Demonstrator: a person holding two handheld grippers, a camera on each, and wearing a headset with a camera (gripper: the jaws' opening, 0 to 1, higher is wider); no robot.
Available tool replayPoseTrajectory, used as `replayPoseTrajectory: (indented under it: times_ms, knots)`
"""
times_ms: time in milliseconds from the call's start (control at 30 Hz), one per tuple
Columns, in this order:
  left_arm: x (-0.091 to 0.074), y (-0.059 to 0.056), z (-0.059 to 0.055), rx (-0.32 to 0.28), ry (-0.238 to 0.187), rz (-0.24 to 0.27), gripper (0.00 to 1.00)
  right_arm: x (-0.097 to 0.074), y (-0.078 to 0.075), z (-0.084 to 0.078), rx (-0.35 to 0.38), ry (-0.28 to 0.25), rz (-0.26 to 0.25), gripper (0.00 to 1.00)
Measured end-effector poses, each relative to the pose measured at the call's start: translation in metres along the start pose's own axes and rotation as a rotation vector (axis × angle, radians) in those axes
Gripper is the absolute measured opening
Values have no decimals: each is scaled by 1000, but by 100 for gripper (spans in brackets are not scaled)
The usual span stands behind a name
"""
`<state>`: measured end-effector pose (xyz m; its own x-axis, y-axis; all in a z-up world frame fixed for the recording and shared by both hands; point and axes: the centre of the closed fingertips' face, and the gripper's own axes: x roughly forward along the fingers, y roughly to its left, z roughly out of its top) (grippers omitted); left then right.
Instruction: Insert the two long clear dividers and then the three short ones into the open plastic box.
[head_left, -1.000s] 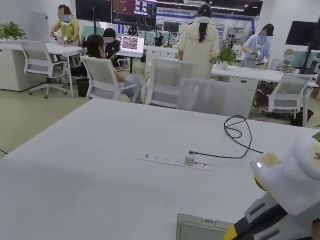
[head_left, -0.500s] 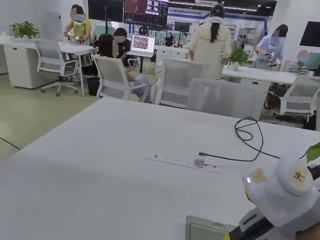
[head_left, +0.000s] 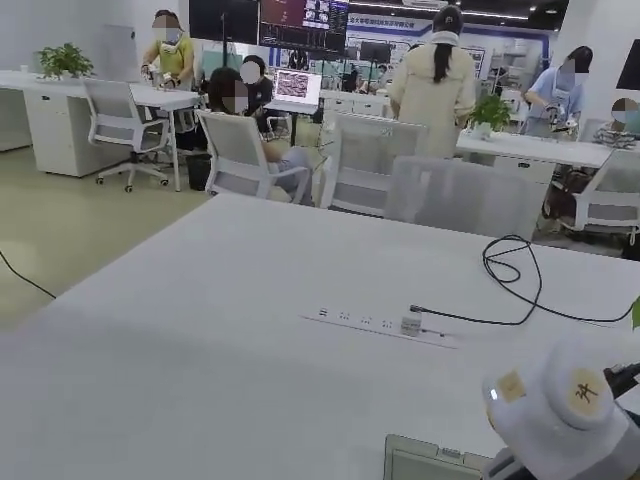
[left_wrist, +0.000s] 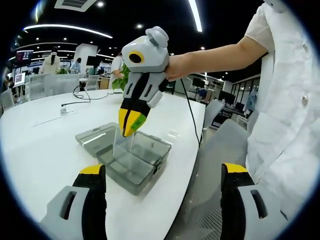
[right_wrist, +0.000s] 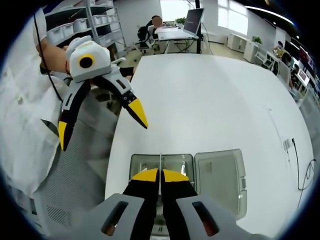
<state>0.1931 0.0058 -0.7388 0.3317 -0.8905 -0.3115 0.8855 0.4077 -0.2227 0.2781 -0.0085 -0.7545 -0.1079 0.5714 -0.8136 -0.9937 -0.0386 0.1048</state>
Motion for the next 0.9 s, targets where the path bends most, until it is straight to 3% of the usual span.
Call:
replayPoseTrajectory:
  times_ms: [900]
  knots:
    - [2,-2,-3,-16,-7,-2,97,31,0,-2,-13,10,-12,2]
